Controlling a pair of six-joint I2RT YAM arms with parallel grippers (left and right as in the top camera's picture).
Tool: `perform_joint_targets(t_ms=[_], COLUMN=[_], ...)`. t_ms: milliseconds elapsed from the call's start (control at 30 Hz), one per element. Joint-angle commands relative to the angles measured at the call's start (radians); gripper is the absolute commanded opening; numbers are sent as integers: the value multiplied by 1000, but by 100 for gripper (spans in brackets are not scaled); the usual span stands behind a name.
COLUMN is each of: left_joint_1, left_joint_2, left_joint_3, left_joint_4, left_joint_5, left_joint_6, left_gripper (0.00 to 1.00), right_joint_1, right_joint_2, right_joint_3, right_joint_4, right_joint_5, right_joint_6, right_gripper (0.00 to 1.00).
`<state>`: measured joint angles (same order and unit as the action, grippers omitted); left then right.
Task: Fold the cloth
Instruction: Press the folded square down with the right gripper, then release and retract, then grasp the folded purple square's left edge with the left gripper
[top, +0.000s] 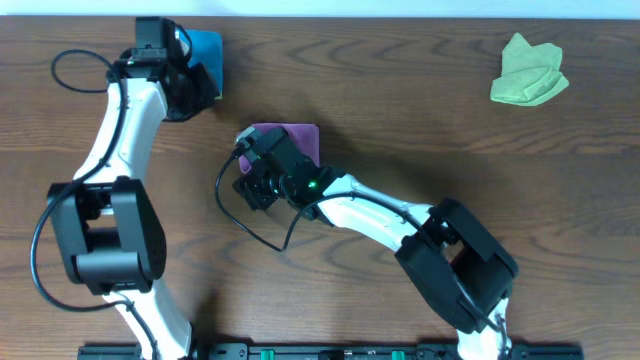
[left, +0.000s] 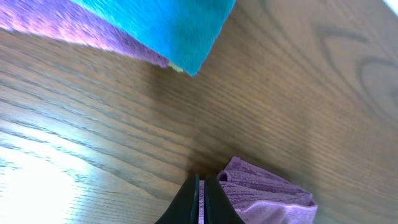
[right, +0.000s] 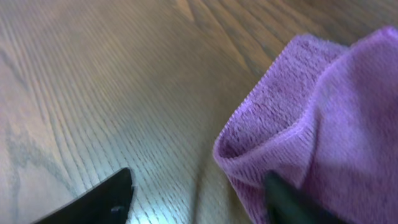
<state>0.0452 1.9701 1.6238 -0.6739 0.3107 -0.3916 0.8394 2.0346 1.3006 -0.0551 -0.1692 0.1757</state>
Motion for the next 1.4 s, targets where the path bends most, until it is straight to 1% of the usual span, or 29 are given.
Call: perform_joint_targets(t_ms=[0, 33, 233, 400, 467, 500, 533, 567, 600, 633, 700, 767, 800, 833, 867, 967, 1100, 1200, 1267, 1367], left_joint_1=[19, 22, 27, 27, 27, 27, 27, 27, 28, 29, 32, 37, 41, 46, 48, 56, 56, 55, 55, 54], left_joint_2=[-39, -41, -63, -72, -72, -73, -73, -74, -74, -74, -74, -74, -74, -74, -74, -74, -74, -74, -74, -74], left_joint_3=[22, 22, 22, 22, 22, 22, 22, 22, 22, 22, 22, 22, 22, 22, 22, 22, 14, -19, -54, -127], left_joint_4=[-7, -10, -21, -27, -33, -35, -38, -42, -49, -55, -73, -98, -113, -127, -139, -177, -235, -252, -242, -205], left_joint_5=[-2, -2, 1, 6, 22, 32, 43, 55, 66, 77, 107, 140, 160, 181, 202, 266, 270, 295, 317, 354], left_joint_6=[11, 10, 10, 10, 11, 11, 11, 11, 11, 11, 11, 10, 11, 10, 10, 10, 10, 10, 0, -14], left_gripper=[9, 10, 11, 13, 15, 19, 23, 30, 41, 49, 75, 87, 95, 98, 95, 95, 95, 95, 95, 95], right_joint_1=[-4, -6, -29, -42, -50, -56, -68, -80, -96, -111, -153, -203, -237, -262, -287, -381, -478, -540, -570, -613], right_joint_2=[-58, -70, -142, -151, -154, -159, -171, -184, -201, -219, -259, -308, -340, -364, -388, -474, -569, -642, -689, -784], right_joint_3=[21, 21, 21, 21, 21, 21, 21, 21, 21, 21, 21, 21, 21, 21, 21, 21, 21, 17, 2, -69], right_joint_4=[-18, -26, -53, -69, -73, -73, -76, -80, -88, -97, -124, -167, -199, -225, -253, -356, -505, -609, -645, -655], right_joint_5=[54, 60, 60, 61, 61, 67, 72, 76, 76, 76, 76, 75, 75, 74, 68, 30, 18, 18, 18, 8], right_joint_6=[-9, -9, -9, -8, -7, 6, 28, 47, 60, 70, 90, 115, 134, 145, 150, 150, 149, 118, 92, 62], right_gripper=[89, 99, 99, 99, 99, 99, 99, 99, 99, 99, 99, 99, 99, 99, 99, 99, 99, 99, 99, 99])
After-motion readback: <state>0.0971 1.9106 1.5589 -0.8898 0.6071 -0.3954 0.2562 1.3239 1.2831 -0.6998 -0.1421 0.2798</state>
